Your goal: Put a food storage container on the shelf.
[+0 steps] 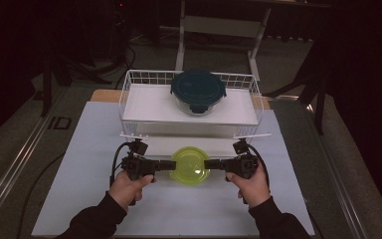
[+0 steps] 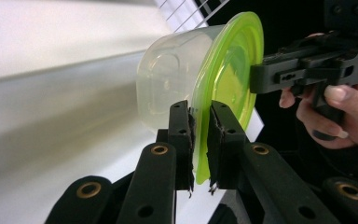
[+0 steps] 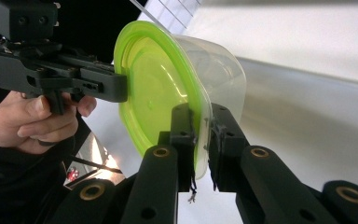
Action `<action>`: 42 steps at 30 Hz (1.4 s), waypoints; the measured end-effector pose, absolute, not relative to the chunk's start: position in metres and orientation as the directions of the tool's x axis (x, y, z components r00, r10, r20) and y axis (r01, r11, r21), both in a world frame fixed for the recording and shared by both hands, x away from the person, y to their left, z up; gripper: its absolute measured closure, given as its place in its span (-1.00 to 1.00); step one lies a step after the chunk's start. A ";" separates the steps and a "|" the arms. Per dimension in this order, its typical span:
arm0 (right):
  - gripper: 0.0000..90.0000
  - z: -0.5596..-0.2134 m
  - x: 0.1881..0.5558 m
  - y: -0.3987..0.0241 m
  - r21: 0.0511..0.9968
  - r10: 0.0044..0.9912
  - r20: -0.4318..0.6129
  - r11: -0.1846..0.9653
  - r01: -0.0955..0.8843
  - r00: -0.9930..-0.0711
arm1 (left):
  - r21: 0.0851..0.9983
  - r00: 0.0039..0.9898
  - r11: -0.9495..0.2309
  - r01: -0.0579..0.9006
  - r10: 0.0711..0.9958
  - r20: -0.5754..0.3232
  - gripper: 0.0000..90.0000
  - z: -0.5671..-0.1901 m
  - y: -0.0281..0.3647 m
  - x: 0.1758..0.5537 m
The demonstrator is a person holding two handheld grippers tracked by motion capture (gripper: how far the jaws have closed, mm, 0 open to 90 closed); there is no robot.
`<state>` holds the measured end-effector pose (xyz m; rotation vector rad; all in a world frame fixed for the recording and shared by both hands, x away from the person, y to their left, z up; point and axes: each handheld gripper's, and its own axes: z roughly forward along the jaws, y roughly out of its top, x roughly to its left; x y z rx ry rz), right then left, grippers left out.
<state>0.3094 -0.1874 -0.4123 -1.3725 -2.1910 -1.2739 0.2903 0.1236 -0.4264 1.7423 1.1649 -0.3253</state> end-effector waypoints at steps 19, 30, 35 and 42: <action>0.81 -0.337 0.312 -0.182 0.622 0.589 0.562 0.161 0.766 -0.580 | 0.657 0.570 -0.048 0.752 0.548 -0.612 0.80 -0.352 0.131 0.294; 0.81 -0.309 0.319 -0.182 0.650 0.584 0.553 0.144 0.746 -0.595 | 0.684 0.589 -0.040 0.728 0.547 -0.595 0.80 -0.320 0.132 0.302; 0.81 -0.291 0.323 -0.182 0.672 0.581 0.542 0.135 0.728 -0.607 | 0.705 0.606 -0.038 0.708 0.545 -0.579 0.80 -0.304 0.133 0.307; 0.81 -0.271 0.330 -0.181 0.695 0.582 0.526 0.125 0.708 -0.620 | 0.731 0.625 -0.041 0.681 0.551 -0.552 0.81 -0.281 0.134 0.314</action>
